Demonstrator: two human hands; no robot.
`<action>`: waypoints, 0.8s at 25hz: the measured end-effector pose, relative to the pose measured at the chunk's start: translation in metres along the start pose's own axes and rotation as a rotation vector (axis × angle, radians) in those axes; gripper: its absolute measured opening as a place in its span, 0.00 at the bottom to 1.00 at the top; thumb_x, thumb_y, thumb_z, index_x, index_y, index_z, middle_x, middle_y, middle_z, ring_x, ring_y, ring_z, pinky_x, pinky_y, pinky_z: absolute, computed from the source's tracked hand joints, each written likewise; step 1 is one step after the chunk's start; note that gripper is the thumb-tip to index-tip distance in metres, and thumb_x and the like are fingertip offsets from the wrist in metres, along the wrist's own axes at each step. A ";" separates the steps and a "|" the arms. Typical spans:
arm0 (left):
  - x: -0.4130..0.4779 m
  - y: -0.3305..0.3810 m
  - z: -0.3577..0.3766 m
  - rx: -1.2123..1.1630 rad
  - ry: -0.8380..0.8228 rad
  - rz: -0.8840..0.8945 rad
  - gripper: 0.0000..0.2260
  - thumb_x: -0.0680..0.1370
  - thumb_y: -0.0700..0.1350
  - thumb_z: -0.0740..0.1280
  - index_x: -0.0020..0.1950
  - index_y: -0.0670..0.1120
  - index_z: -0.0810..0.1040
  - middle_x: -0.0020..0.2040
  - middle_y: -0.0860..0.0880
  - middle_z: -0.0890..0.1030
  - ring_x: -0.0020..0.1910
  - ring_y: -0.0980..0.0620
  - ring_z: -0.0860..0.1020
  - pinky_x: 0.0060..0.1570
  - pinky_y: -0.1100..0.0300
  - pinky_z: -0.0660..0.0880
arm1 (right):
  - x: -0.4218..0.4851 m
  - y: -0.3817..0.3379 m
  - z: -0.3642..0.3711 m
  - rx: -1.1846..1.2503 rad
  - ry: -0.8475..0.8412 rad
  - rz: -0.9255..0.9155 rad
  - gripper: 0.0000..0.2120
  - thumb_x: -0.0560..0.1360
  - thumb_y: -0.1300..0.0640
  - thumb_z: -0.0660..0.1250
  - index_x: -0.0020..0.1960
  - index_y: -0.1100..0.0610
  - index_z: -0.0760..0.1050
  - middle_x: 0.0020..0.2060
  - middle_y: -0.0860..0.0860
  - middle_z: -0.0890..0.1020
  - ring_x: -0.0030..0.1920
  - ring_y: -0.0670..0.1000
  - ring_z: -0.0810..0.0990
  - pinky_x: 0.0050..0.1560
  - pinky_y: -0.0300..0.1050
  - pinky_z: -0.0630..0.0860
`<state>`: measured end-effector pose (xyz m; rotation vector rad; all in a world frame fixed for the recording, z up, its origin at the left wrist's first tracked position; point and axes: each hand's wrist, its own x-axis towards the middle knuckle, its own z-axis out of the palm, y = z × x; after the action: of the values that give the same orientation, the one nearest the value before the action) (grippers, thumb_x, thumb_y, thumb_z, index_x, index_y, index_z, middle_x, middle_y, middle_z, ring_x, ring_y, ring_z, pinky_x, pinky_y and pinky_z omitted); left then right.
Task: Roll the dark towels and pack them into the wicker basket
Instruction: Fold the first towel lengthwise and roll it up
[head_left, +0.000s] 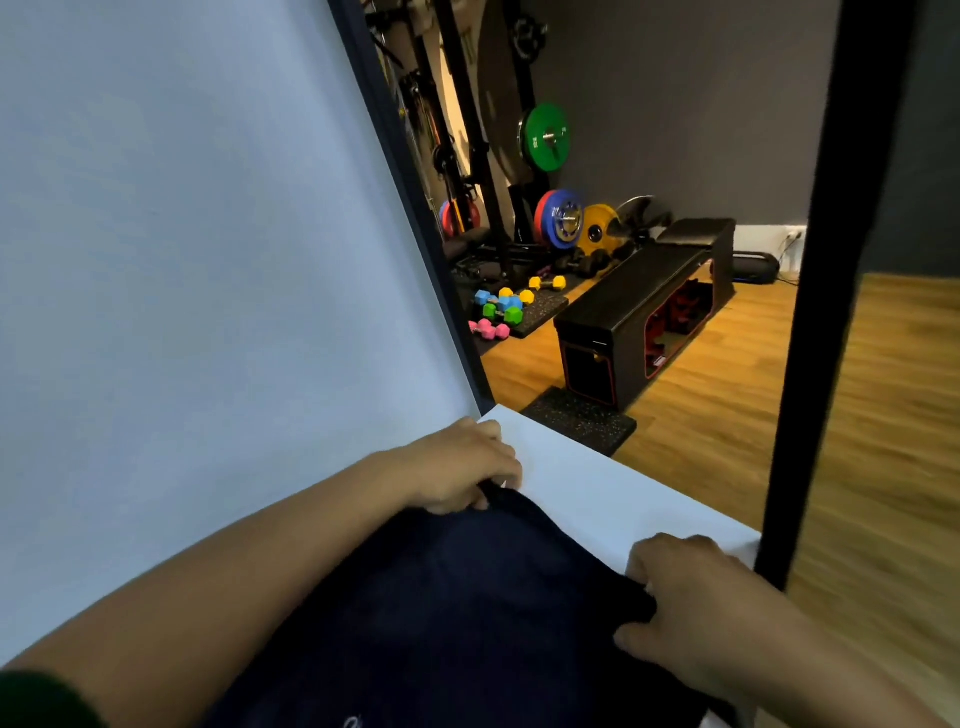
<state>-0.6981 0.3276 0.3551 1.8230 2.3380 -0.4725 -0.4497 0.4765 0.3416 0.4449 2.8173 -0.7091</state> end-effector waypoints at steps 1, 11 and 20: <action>0.004 0.000 -0.006 0.048 -0.039 0.021 0.13 0.75 0.46 0.71 0.59 0.52 0.77 0.54 0.56 0.78 0.55 0.53 0.66 0.57 0.54 0.66 | 0.001 0.000 -0.002 0.012 -0.014 0.001 0.13 0.71 0.42 0.67 0.48 0.48 0.70 0.47 0.45 0.73 0.49 0.49 0.75 0.45 0.42 0.74; 0.015 0.018 -0.018 0.235 -0.002 -0.275 0.08 0.78 0.40 0.61 0.56 0.47 0.74 0.54 0.48 0.77 0.52 0.46 0.77 0.44 0.53 0.69 | 0.030 0.004 0.006 -0.139 0.485 -0.178 0.17 0.49 0.58 0.79 0.33 0.53 0.76 0.28 0.50 0.69 0.25 0.57 0.77 0.25 0.37 0.59; -0.006 0.027 0.022 0.270 0.326 -0.387 0.13 0.58 0.32 0.75 0.37 0.44 0.77 0.33 0.47 0.76 0.25 0.44 0.75 0.22 0.61 0.62 | 0.023 -0.009 0.039 -0.322 0.699 -0.539 0.07 0.57 0.68 0.60 0.25 0.58 0.70 0.27 0.56 0.71 0.28 0.57 0.72 0.24 0.48 0.67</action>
<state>-0.6724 0.3208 0.3317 1.6504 3.0047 -0.5996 -0.4700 0.4554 0.3057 -0.1843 3.6804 -0.1587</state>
